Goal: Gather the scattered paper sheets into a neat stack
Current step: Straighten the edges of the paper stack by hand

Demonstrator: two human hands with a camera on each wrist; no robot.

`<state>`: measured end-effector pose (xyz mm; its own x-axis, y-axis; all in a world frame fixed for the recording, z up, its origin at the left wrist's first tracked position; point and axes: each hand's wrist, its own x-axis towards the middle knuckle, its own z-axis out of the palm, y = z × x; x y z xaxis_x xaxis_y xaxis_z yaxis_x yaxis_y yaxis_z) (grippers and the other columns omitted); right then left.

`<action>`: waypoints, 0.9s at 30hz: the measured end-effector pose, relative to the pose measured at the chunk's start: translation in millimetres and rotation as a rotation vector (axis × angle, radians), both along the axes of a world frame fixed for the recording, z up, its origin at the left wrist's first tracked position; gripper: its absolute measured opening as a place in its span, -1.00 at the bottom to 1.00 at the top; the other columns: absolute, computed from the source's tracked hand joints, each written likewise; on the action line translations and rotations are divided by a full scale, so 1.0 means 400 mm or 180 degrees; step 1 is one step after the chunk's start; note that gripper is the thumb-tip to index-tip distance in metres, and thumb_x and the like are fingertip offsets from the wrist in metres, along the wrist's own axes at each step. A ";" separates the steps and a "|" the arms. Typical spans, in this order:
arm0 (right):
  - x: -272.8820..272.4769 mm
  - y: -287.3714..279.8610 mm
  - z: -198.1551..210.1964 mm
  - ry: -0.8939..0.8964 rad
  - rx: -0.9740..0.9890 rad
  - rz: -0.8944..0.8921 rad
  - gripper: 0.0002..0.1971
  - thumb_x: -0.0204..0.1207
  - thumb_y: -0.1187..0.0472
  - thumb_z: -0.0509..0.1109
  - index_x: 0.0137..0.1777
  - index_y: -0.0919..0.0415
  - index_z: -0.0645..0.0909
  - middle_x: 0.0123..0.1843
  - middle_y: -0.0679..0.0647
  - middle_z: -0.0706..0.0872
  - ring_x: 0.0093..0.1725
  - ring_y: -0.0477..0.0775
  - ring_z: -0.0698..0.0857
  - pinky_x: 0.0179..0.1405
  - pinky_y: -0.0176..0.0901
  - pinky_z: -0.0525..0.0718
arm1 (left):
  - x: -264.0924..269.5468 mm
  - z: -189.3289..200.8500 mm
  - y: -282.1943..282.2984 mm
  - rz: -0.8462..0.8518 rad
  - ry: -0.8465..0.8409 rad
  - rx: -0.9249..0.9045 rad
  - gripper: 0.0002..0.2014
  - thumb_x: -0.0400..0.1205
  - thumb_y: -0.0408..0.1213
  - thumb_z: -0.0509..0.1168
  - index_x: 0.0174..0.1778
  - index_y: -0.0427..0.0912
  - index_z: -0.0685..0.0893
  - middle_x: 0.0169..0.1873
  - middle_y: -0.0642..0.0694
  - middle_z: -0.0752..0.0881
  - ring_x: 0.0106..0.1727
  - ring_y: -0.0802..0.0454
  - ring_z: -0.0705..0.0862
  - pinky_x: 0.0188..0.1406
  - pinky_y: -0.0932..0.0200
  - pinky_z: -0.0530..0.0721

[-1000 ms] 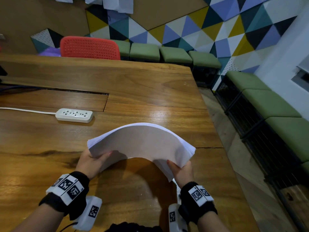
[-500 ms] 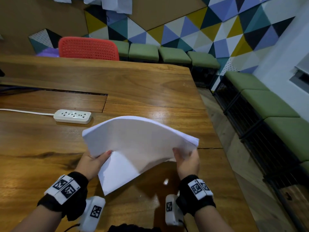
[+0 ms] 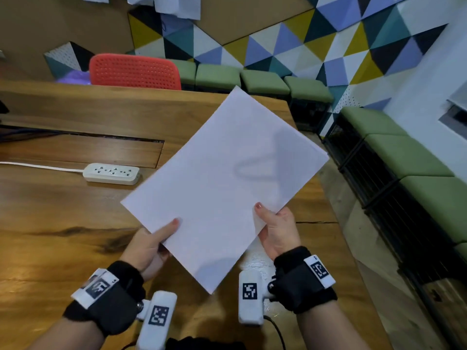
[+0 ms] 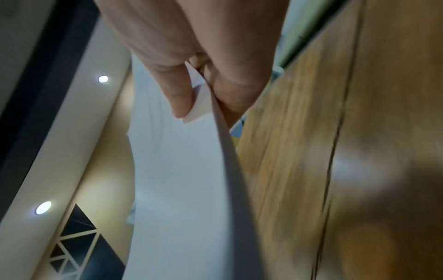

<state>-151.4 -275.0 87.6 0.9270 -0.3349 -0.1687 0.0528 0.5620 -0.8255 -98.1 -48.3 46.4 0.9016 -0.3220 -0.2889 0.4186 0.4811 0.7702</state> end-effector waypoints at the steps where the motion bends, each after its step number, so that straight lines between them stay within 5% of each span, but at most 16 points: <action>1: -0.002 -0.012 0.002 -0.0102 -0.0126 -0.0043 -0.71 0.27 0.38 0.46 0.01 0.35 0.62 -0.25 0.04 0.85 -0.21 -0.03 0.82 -0.15 -0.20 0.79 | 0.013 0.007 0.023 0.0016 -0.0026 -0.0018 -0.02 -0.29 -0.08 0.74 0.14 -0.09 0.65 -0.03 -0.09 0.84 -0.08 0.02 0.82 -0.24 0.10 0.79; 4: -0.018 -0.054 0.001 -0.0272 -0.0648 -0.0029 -0.80 0.29 0.45 0.46 -0.13 0.21 0.72 -0.27 0.01 0.85 -0.23 -0.06 0.80 -0.15 -0.23 0.76 | 0.042 0.060 0.090 -0.0568 -0.0475 0.0447 -0.08 -0.25 0.07 0.70 0.11 -0.01 0.68 -0.08 -0.07 0.84 -0.18 0.03 0.81 -0.34 0.15 0.78; 7: -0.027 -0.052 -0.008 -0.0164 -0.1168 0.0136 -0.79 0.38 0.50 0.40 -0.21 0.17 0.73 -0.32 -0.03 0.84 -0.27 -0.09 0.80 -0.19 -0.29 0.74 | 0.068 0.098 0.083 -0.1206 -0.0949 0.1136 -0.09 -0.18 0.12 0.67 0.14 -0.05 0.64 0.00 -0.08 0.83 -0.05 -0.01 0.81 -0.16 0.13 0.78; 10: -0.024 -0.027 -0.020 -0.0102 -0.1396 0.0227 -0.73 0.48 0.60 0.24 -0.07 0.26 0.65 -0.30 -0.11 0.85 -0.24 -0.17 0.79 -0.16 -0.33 0.73 | 0.077 0.122 0.035 -0.0911 -0.1261 0.1290 -0.21 -0.07 0.14 0.64 0.08 -0.06 0.69 0.01 -0.07 0.83 -0.01 0.03 0.80 -0.11 0.21 0.75; 15: -0.034 -0.011 -0.048 0.0067 -0.1588 0.0055 -0.77 0.53 0.49 0.28 -0.02 0.17 0.65 -0.23 -0.16 0.85 -0.15 -0.18 0.79 -0.13 -0.37 0.70 | 0.050 0.107 -0.005 -0.0436 -0.1347 0.1304 -0.09 -0.20 0.25 0.62 0.03 -0.15 0.64 -0.24 0.16 0.85 -0.14 0.20 0.80 -0.29 0.41 0.69; 19: -0.046 0.014 -0.104 0.0596 -0.1734 -0.0012 -0.79 0.50 0.45 0.35 -0.18 0.11 0.66 -0.34 -0.08 0.82 -0.23 -0.09 0.77 -0.18 -0.24 0.69 | 0.015 0.052 -0.027 -0.0225 -0.1074 0.1436 -0.70 0.30 -0.31 0.58 -0.15 -0.09 0.64 -0.35 0.00 0.80 0.09 -0.09 0.70 -0.33 0.37 0.64; 23: -0.050 0.019 -0.115 0.0804 -0.1975 0.0035 -0.78 0.49 0.42 0.37 -0.30 0.11 0.66 -0.31 -0.06 0.76 -0.25 -0.04 0.73 -0.24 -0.33 0.66 | 0.004 0.026 -0.017 -0.0287 -0.0998 0.1510 -0.61 0.17 -0.09 0.63 -0.20 -0.05 0.65 -0.38 0.11 0.82 -0.13 0.12 0.74 -0.34 0.39 0.66; 25: -0.053 0.018 -0.108 0.0756 -0.1963 0.0048 -0.78 0.48 0.42 0.38 -0.27 0.09 0.68 -0.35 -0.13 0.80 -0.27 -0.15 0.76 -0.23 -0.37 0.68 | 0.003 0.031 -0.012 -0.0254 -0.1077 0.1680 -0.81 0.43 -0.42 0.46 -0.20 -0.06 0.64 -0.41 0.19 0.80 -0.18 0.13 0.72 -0.34 0.40 0.68; 27: -0.060 0.022 -0.106 0.0770 -0.1983 0.0065 -0.78 0.49 0.42 0.37 -0.29 0.10 0.68 -0.39 -0.17 0.80 -0.30 -0.25 0.76 -0.26 -0.44 0.66 | 0.003 0.027 -0.015 -0.0262 -0.1138 0.1741 -0.77 0.50 -0.53 0.34 -0.20 -0.06 0.63 -0.38 0.01 0.79 -0.17 0.15 0.69 -0.36 0.40 0.66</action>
